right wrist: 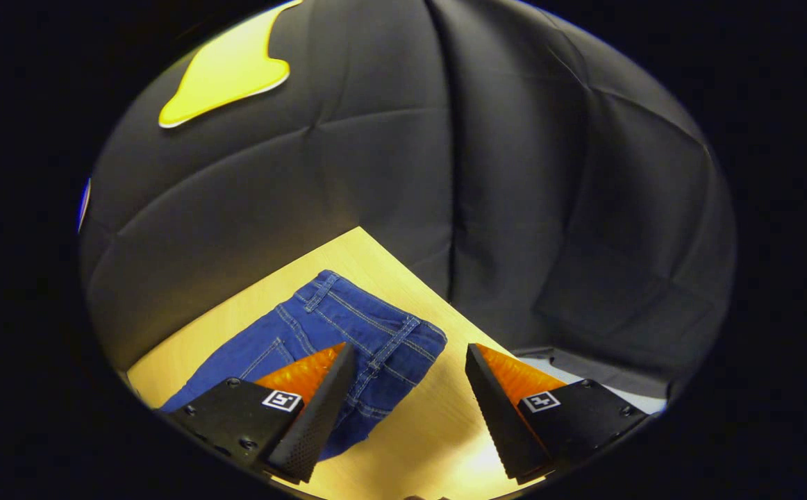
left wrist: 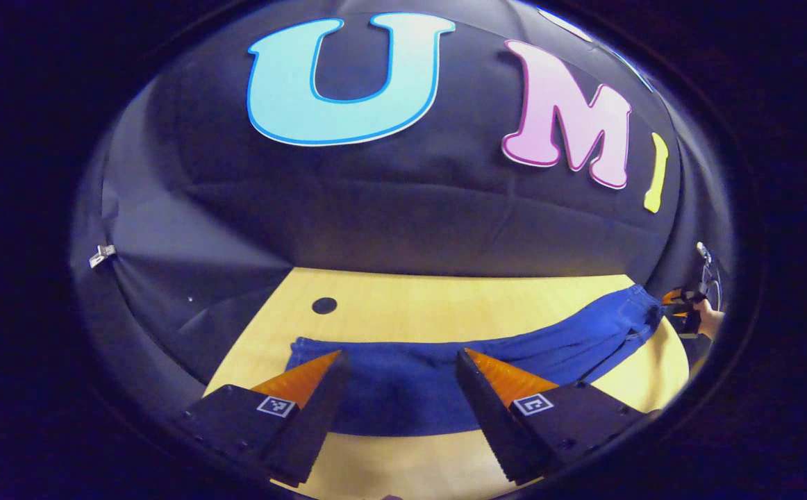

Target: Grasp the waist and the cuffs of the jeans and fold them to make the two legs overlap; first hold the waist and fold one-third of the jeans toward the cuffs, then hold the cuffs and fold the remaining one-third in the same direction to finish folding.

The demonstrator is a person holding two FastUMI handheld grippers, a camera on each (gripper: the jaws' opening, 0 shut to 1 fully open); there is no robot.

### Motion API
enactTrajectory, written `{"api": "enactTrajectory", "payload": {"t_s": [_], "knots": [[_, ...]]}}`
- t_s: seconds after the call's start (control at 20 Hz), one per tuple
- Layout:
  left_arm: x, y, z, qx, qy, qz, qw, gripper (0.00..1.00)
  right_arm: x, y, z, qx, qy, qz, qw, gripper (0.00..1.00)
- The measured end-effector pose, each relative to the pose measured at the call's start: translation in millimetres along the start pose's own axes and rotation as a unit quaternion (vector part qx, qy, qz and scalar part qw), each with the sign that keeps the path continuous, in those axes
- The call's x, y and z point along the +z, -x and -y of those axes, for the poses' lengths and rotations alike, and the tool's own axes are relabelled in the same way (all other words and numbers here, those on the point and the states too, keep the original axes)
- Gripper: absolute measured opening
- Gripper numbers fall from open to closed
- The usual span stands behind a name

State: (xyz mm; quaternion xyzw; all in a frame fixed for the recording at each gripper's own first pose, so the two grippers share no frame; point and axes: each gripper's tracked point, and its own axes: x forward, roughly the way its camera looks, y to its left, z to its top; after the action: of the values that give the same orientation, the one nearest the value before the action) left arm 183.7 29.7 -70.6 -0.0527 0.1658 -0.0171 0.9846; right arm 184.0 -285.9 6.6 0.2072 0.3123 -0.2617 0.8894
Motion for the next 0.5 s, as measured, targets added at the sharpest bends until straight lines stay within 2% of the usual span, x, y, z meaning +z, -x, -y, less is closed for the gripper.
{"api": "enactTrajectory", "payload": {"t_s": [0.1,0.25,0.3,0.4,0.45,0.5], "knots": [[-13.3,0.9,22.4,-0.018,0.002,-0.015,1.0,0.98,-2.5,-11.6,-4.8,0.007,-0.028,-0.009,1.0,0.99],[-22.3,-0.8,44.3,-0.033,0.021,-0.031,0.999,0.98,-27.4,-36.8,-10.4,0.004,-0.063,-0.041,0.997,0.99],[-24.0,-2.6,48.9,-0.037,0.023,-0.033,0.999,0.98,-17.8,-40.7,-12.0,0.004,-0.061,-0.008,0.998,0.99],[-24.6,-4.4,55.8,-0.042,0.016,-0.038,0.998,0.98,-19.1,-41.9,-13.8,0.009,-0.057,-0.004,0.998,1.0],[-23.6,-5.2,57.6,-0.043,0.012,-0.039,0.998,0.97,-17.7,-47.3,-12.6,0.01,-0.05,0.003,0.999,0.81],[-24.3,-5.3,60.7,-0.046,0.01,-0.04,0.998,0.95,-18.6,-46.1,-14.8,0.015,-0.048,0.004,0.999,0.77]]}}
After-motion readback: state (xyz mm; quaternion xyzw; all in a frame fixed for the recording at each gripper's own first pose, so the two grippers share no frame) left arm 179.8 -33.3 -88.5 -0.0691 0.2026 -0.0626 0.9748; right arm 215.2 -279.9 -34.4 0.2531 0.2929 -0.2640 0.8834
